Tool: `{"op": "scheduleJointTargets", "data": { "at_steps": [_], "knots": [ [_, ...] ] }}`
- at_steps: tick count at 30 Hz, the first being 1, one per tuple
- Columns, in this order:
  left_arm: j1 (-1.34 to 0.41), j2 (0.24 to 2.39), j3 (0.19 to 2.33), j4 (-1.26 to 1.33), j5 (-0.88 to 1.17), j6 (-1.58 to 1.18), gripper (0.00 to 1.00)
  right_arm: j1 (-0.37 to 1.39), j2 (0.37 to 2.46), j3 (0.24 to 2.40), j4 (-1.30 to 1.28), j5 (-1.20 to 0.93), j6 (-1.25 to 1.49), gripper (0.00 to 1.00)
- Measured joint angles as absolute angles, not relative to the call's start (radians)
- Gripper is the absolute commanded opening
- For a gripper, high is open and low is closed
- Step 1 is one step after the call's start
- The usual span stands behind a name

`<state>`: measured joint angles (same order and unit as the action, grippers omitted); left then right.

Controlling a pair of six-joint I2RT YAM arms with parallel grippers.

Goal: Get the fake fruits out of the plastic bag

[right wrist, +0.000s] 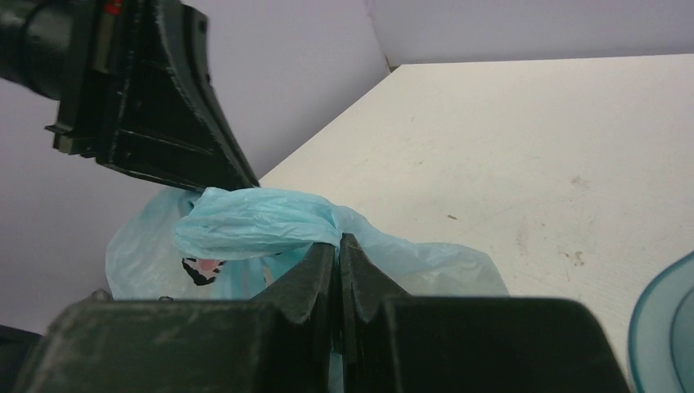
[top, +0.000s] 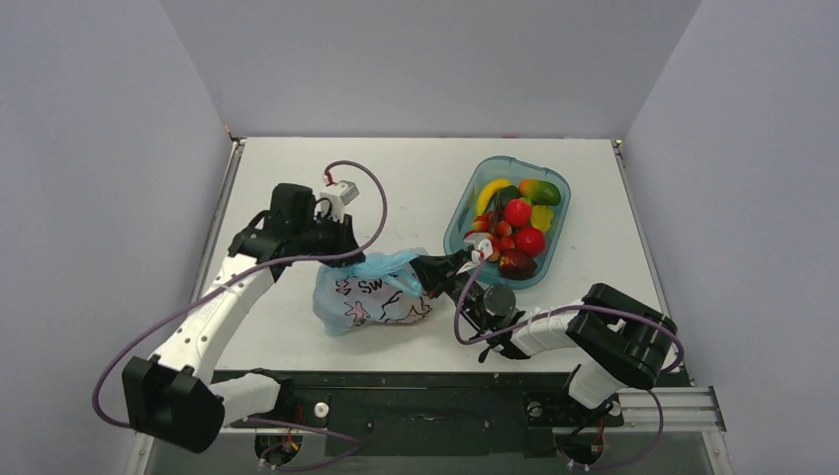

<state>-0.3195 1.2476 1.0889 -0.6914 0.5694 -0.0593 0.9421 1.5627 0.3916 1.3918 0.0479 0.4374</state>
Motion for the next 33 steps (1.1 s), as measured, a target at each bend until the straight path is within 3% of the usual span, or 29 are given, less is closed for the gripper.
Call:
{"op": "scheduleJointTargets", "data": {
  "at_steps": [7,13,21,23,24,27,28,33],
  "knots": [
    [-0.319,0.828,0.832,-0.44,0.085,-0.427,0.0,0.942,1.536,0.391,1.357,0.179,0.467,0.0],
    [-0.319,0.608,0.68,-0.284,-0.23,-0.698,0.0,0.942,1.54,0.391,1.355,0.218,0.496,0.0],
    [-0.319,0.426,0.492,-0.128,-0.402,-0.885,0.0,0.942,1.564,0.39,1.374,0.215,0.536,0.0],
    [-0.319,0.416,0.474,-0.096,-0.398,-0.893,0.0,0.942,1.563,0.39,1.37,0.204,0.532,0.11],
    [-0.319,0.416,0.471,-0.081,-0.392,-0.894,0.0,0.942,1.559,0.392,1.35,0.196,0.526,0.28],
    [-0.319,0.419,0.47,-0.043,-0.35,-0.888,0.0,0.949,1.49,0.429,1.12,0.198,0.488,0.48],
    [-0.319,0.42,0.47,-0.036,-0.334,-0.884,0.0,0.951,1.463,0.458,1.03,0.201,0.482,0.59],
    [-0.319,0.448,0.474,-0.019,-0.244,-0.869,0.0,0.979,1.345,0.748,0.463,0.261,0.371,0.79]
  ]
}}
